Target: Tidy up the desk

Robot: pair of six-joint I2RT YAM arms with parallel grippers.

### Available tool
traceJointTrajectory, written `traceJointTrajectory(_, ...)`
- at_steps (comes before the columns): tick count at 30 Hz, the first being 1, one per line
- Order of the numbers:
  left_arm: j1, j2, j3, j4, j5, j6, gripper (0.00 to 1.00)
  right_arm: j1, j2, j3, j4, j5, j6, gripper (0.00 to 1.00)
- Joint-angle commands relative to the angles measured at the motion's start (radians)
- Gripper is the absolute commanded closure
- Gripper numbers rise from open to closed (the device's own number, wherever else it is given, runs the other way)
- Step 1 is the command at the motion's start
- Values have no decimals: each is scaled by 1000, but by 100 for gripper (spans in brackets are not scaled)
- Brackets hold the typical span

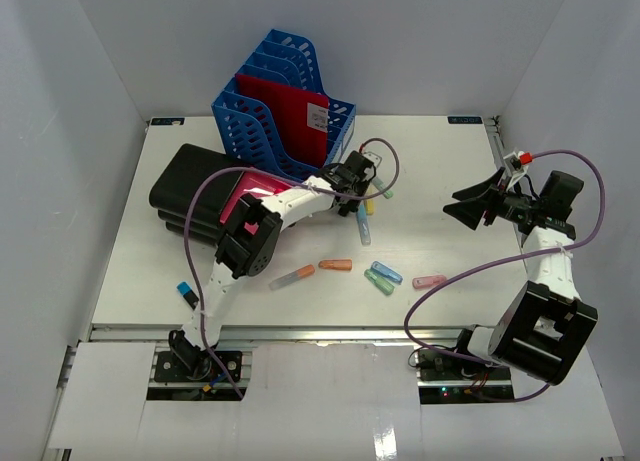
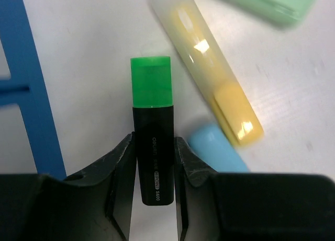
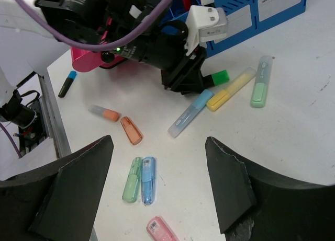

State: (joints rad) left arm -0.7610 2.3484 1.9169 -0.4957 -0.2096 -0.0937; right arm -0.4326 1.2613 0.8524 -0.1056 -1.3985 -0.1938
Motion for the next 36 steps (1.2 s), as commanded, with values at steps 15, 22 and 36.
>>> traceJointTrajectory(15, -49, -1062, -718, -107, -276, -132, 87, -15, -36, -18, 0, -27, -21, 22)
traceJointTrajectory(22, 118, -1018, -734, -109, -331, -4, 85, -15, -41, -25, 3, -17, -19, 22)
traceJointTrajectory(36, 160, -880, -686, -60, -353, 65, 35, -11, -43, -10, -91, -57, -164, 16)
